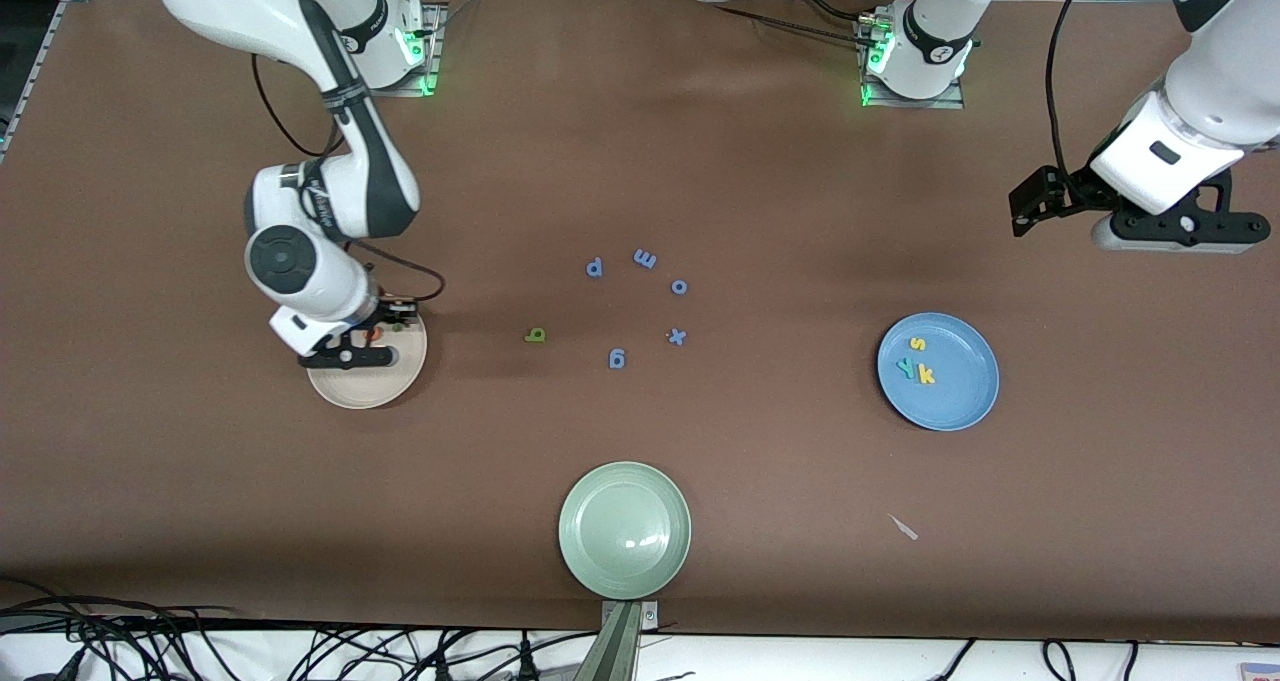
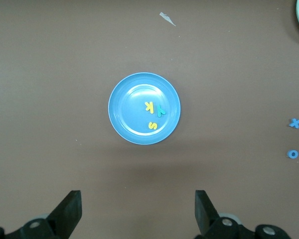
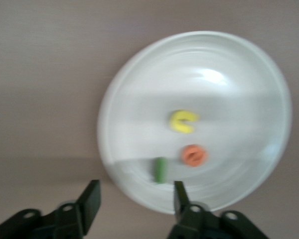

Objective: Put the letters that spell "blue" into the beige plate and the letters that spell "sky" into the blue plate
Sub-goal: 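Grasp the green g with the right gripper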

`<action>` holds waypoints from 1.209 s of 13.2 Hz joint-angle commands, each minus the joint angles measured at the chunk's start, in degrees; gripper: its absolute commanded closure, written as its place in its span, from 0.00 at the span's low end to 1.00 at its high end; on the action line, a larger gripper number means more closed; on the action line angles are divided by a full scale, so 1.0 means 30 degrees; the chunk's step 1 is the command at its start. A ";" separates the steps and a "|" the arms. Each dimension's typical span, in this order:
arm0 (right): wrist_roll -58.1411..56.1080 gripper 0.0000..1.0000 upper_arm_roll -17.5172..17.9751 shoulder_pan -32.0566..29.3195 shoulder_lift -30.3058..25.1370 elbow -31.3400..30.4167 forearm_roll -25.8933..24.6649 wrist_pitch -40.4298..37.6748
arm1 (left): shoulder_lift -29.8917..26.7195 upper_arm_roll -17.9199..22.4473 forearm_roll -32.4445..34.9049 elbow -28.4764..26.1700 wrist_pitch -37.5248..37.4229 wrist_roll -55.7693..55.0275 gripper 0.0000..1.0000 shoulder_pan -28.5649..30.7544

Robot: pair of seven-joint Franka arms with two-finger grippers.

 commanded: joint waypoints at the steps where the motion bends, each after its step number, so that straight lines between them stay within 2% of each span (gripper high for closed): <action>1: 0.3814 0.26 0.0991 0.0934 0.1122 0.2002 0.0100 -0.0023 | -0.0178 0.0199 -0.0747 -0.0153 0.0428 0.0378 0.00 0.0014; 3: 0.5868 0.26 0.1956 0.1112 0.2415 0.3268 0.0130 0.0617 | -0.0089 0.0139 -0.0543 0.0257 0.0428 0.0319 0.00 -0.0219; 6: 0.8214 0.26 0.2983 0.1286 0.3879 0.3915 0.0100 0.2139 | -0.0001 0.0081 -0.0513 0.0376 0.0340 0.0319 0.00 -0.0250; 9: 0.9916 0.26 0.3016 0.2427 0.4820 0.3976 0.0013 0.3550 | -0.0001 0.0081 -0.0542 0.0376 0.0252 0.0348 0.00 -0.0250; 16: 1.0098 0.26 0.2870 0.2606 0.5057 0.4035 -0.0368 0.3493 | -0.0030 0.0081 -0.0542 0.0376 0.0076 0.0290 0.00 -0.0220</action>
